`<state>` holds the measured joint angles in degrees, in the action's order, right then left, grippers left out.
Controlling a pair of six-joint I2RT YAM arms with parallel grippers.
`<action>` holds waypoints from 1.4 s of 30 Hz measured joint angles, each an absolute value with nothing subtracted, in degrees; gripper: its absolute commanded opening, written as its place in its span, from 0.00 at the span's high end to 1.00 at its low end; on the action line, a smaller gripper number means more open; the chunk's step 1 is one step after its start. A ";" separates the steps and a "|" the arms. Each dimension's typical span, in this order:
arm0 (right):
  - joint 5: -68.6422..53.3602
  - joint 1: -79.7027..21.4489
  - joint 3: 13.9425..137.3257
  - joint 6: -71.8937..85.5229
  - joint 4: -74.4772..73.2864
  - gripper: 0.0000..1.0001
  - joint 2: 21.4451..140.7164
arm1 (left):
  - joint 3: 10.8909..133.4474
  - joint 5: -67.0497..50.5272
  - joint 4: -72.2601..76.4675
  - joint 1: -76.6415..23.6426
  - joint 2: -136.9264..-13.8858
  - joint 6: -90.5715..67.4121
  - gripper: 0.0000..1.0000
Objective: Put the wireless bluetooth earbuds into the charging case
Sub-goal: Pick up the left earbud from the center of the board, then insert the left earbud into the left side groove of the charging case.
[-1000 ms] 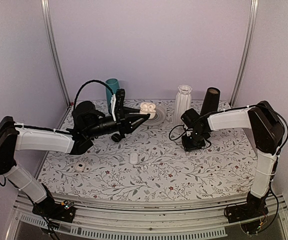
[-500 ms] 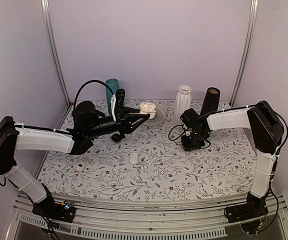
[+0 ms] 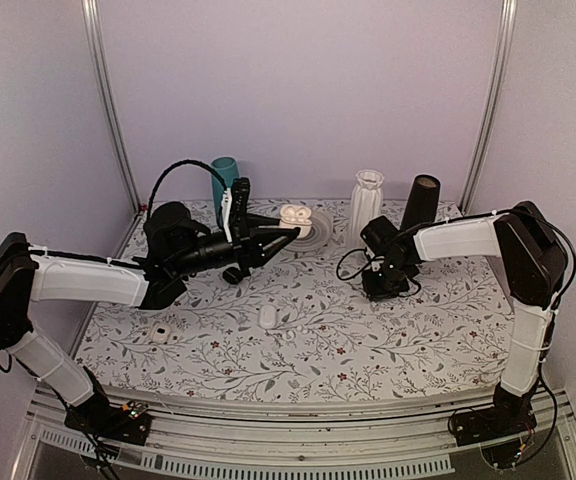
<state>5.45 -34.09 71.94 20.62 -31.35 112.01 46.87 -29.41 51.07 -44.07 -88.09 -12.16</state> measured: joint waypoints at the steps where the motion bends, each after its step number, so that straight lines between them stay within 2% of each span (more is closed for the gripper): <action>1: 5.39 -34.09 71.94 20.71 -31.22 0.92 112.01 | 46.87 -29.41 51.07 -44.07 -88.09 -12.19 1.00; 11: 4.78 -34.09 71.85 22.31 -29.39 0.93 111.20 | 46.50 -28.42 51.27 -43.99 -88.09 -12.27 1.00; 18: 4.16 -34.09 70.59 23.64 -25.67 0.93 105.56 | 45.45 -27.97 52.42 -43.00 -88.40 -13.82 1.00; 28: 2.22 -34.09 66.30 24.86 -16.03 0.93 95.02 | 44.07 -27.99 56.18 -41.30 -91.31 -17.06 1.00; 42: -6.79 -34.59 59.53 27.24 1.26 0.93 83.94 | 44.10 -29.36 58.06 -41.08 -94.50 -19.86 1.00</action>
